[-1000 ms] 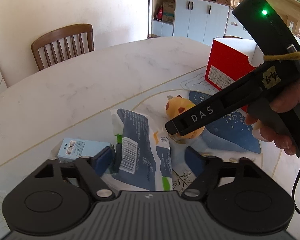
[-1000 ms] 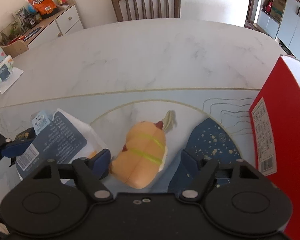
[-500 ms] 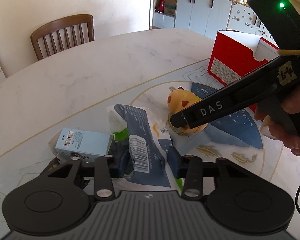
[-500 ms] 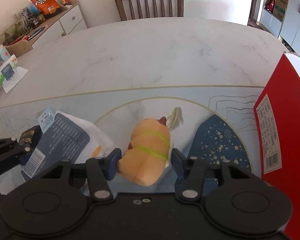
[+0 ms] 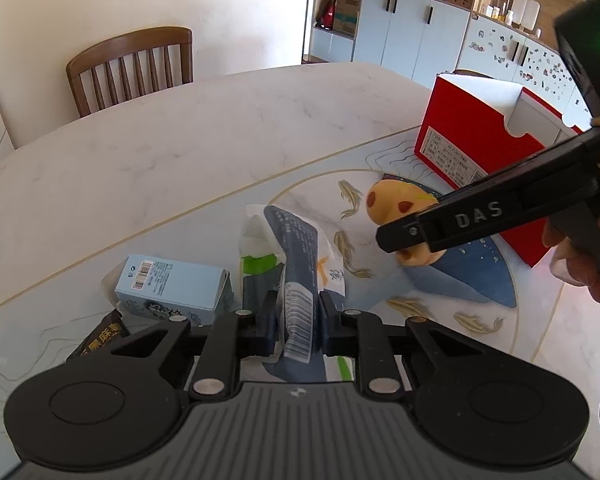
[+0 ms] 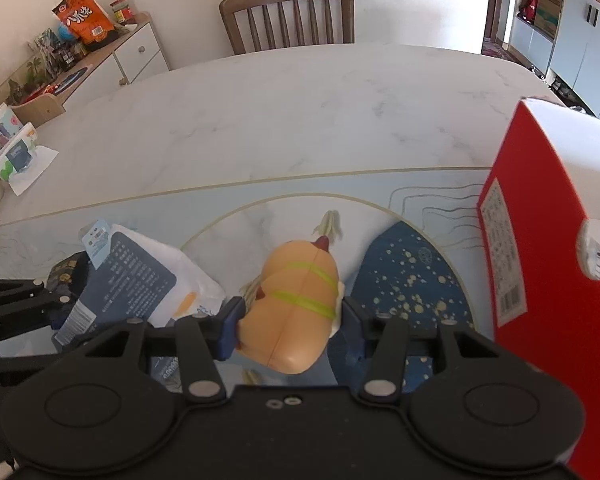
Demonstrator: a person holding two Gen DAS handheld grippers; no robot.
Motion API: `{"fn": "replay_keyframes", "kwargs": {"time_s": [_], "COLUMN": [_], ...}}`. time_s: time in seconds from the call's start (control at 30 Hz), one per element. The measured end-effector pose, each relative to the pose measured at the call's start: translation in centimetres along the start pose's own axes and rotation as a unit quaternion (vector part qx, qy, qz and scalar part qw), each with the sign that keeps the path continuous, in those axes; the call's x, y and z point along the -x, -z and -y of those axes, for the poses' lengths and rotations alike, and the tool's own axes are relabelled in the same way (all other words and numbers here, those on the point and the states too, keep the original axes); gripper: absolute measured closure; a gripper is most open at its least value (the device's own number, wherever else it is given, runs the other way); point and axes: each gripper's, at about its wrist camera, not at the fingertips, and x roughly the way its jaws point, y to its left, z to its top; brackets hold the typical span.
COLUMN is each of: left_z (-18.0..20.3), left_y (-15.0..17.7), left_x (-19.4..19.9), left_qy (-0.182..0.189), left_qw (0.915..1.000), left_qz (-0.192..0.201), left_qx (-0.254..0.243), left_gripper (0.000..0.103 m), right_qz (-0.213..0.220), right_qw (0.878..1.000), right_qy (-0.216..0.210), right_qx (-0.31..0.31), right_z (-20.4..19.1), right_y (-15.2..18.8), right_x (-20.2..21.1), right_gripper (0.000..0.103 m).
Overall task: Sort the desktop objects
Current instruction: 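Reach right tool to yellow plush toy while left tool nears tissue pack, then close right tool on yellow plush toy while left tool grips tissue pack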
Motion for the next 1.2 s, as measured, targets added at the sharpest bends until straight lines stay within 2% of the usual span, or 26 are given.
{"fn": "replay_keyframes", "kwargs": {"time_s": [0.6,1.2], "left_z": [0.5,3.6], "left_y": [0.0,-1.0], "left_x": [2.5,5.7], "left_qy": [0.001,0.015], "left_qw": [0.9995,0.9986], "left_qz": [0.011,0.029], "left_qx": [0.029,0.043], "left_gripper": [0.085,0.085], "right_qz": [0.016,0.031], "right_qw": [1.0,0.999], "right_qy": [-0.017,-0.039], "right_qx": [-0.005,-0.007], "right_z": [0.1,1.1], "right_y": [1.4,3.1], "right_x": [3.7,8.3], "right_gripper": [0.053,0.053]}}
